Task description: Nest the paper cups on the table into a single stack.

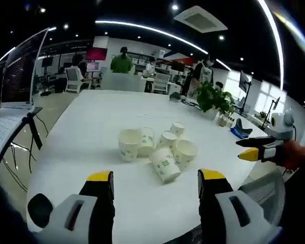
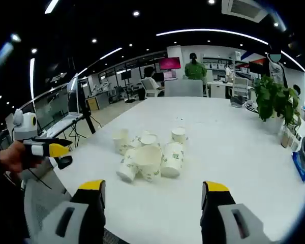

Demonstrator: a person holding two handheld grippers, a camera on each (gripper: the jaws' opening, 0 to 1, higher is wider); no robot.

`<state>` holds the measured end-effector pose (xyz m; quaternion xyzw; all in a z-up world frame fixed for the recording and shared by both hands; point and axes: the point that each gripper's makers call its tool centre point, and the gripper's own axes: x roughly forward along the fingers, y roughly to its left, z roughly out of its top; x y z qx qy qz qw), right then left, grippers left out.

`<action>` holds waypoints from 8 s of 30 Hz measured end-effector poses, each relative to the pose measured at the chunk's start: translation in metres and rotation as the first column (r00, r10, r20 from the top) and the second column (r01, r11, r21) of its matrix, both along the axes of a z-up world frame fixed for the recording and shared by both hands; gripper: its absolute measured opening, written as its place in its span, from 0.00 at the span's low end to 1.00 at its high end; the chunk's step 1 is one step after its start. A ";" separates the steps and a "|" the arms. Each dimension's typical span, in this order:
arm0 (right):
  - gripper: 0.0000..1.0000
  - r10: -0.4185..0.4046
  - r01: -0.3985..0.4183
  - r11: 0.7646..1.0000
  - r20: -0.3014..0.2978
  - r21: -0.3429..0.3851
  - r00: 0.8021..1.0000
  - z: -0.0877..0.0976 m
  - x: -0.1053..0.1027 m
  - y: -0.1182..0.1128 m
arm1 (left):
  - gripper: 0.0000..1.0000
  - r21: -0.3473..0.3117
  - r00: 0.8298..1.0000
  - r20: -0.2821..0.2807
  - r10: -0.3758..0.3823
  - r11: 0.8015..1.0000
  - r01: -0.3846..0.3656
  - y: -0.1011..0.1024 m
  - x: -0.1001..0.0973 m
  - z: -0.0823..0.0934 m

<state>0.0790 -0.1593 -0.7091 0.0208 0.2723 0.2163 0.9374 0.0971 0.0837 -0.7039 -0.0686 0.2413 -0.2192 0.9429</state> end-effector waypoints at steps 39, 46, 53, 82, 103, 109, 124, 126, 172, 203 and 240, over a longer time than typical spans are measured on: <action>0.77 -0.025 0.025 0.999 -0.008 0.020 1.000 -0.002 -0.001 -0.002 | 0.65 0.006 1.000 0.008 -0.010 1.000 0.010 0.002 -0.001 0.004; 0.77 -0.027 0.027 0.999 -0.009 0.020 1.000 -0.003 -0.001 -0.002 | 0.65 0.003 1.000 0.007 -0.007 1.000 0.007 0.004 -0.002 0.005; 0.77 -0.032 0.032 0.999 -0.009 0.019 0.999 -0.002 -0.001 -0.002 | 0.66 0.000 1.000 0.008 -0.014 1.000 0.014 0.004 -0.004 0.004; 0.77 -0.046 0.046 0.999 -0.010 0.027 0.999 -0.006 -0.004 -0.003 | 0.65 -0.008 1.000 0.015 -0.015 1.000 0.015 0.002 -0.004 0.009; 0.73 -0.006 0.006 1.000 -0.001 0.017 1.000 0.001 0.006 0.008 | 0.65 -0.026 1.000 0.025 -0.008 1.000 0.009 0.001 -0.001 0.011; 0.73 0.007 -0.007 1.000 0.003 0.012 1.000 0.002 0.007 0.014 | 0.64 -0.057 1.000 0.014 0.017 0.998 -0.016 0.002 0.003 0.008; 0.73 0.023 -0.022 1.000 0.011 -0.018 1.000 0.009 0.003 0.021 | 0.61 -0.079 1.000 -0.028 -0.011 0.997 0.009 -0.008 0.019 -0.008; 0.73 0.023 -0.023 1.000 0.011 -0.019 1.000 0.009 0.002 0.023 | 0.61 -0.086 0.999 -0.038 -0.020 0.996 0.017 -0.012 0.024 -0.011; 0.74 0.124 -0.127 0.988 -0.033 -0.084 0.992 -0.009 -0.027 0.054 | 0.59 -0.128 0.914 -0.401 -0.065 0.992 0.015 -0.093 0.098 -0.101; 0.73 0.161 -0.164 0.985 -0.048 -0.056 0.986 -0.016 -0.002 0.062 | 0.37 -0.038 0.867 -0.494 -0.060 0.998 0.047 -0.096 0.091 -0.131; 0.63 0.330 -0.329 0.944 -0.027 0.027 0.944 -0.004 0.009 0.117 | 0.38 0.268 0.931 -0.176 -0.319 0.895 0.357 -0.045 0.037 -0.084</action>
